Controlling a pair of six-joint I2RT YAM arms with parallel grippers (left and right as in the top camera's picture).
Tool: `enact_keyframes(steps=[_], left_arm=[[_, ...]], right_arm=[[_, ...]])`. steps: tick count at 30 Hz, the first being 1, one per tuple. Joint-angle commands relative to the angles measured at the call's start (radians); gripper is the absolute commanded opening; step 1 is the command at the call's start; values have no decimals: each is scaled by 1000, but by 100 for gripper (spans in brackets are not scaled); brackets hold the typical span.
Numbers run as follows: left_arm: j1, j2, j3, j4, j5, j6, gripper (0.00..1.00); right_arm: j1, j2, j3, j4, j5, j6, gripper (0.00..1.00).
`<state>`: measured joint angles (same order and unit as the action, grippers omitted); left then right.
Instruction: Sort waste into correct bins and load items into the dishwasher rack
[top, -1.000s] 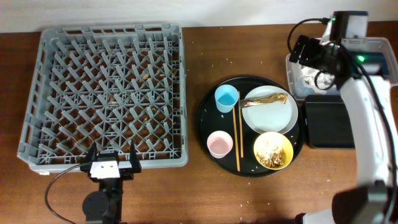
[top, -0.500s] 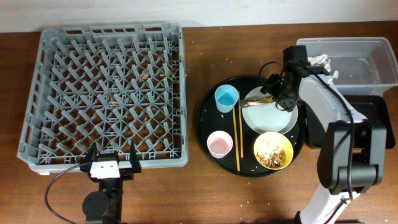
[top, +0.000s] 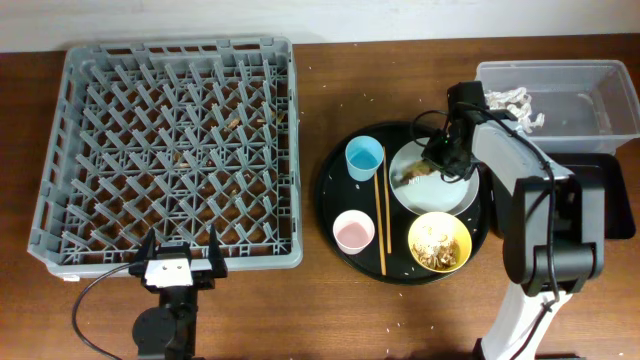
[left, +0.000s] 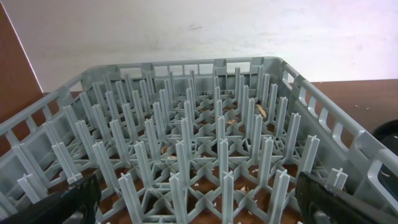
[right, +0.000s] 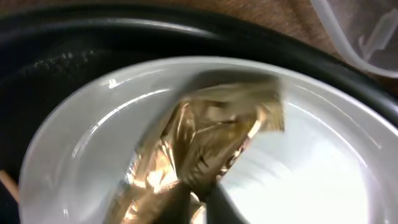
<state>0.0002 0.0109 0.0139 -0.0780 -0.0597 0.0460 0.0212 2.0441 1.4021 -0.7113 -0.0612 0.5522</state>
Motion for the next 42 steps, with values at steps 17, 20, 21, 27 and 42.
enact_keyframes(steps=[17, 20, 21, 27, 42], left_arm=[[-6, -4, -5, -1, 3, 16, 99], [-6, -4, -5, -1, 3, 16, 99], [-6, -4, -5, -1, 3, 16, 99], [-6, -4, -5, -1, 3, 16, 99], [-6, -4, -5, -1, 3, 16, 99]], right_arm=[[-356, -132, 479, -41, 74, -178, 4], [-356, -33, 479, -18, 73, -182, 46], [-357, -24, 479, -17, 74, -182, 70], [-339, -172, 647, -211, -195, -235, 80], [169, -238, 346, -677, -58, -309, 70]])
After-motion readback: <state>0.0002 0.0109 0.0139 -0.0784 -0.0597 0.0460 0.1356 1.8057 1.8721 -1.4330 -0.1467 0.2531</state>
